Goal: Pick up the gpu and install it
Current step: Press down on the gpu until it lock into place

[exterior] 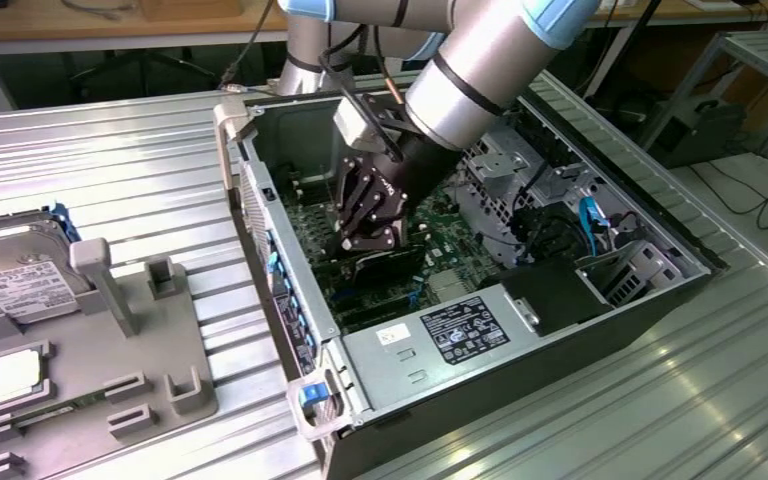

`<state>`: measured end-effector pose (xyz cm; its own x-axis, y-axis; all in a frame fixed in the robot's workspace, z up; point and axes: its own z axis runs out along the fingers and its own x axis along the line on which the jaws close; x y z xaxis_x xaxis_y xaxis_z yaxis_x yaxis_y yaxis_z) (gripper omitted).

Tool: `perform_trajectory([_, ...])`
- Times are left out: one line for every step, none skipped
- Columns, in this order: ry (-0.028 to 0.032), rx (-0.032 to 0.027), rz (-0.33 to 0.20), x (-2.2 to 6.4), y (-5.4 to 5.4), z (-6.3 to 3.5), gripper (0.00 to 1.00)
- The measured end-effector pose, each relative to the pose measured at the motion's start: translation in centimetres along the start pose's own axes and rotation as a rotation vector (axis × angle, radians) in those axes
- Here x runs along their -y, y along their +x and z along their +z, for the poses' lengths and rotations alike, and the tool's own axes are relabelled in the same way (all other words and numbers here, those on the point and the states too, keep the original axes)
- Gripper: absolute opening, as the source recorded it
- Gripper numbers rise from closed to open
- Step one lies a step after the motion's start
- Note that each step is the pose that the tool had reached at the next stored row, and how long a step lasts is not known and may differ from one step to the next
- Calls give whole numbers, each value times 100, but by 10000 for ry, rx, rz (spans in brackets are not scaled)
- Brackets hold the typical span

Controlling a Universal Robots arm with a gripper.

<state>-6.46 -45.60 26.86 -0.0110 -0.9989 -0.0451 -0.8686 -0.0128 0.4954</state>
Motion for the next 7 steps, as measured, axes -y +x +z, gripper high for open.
perform_trajectory([696, -9, -36, -2, -6, 3, 11])
perform_trajectory([695, -15, -42, -3, -6, 2, 11])
perform_trajectory([695, -15, -43, -3, -6, 2, 11])
perform_trajectory([695, -16, -45, -3, -6, 2, 11])
perform_trajectory([695, -17, -47, -3, -6, 2, 11])
perform_trajectory([695, -18, -49, -3, -6, 2, 11])
perform_trajectory([695, -19, -50, -3, -6, 2, 11])
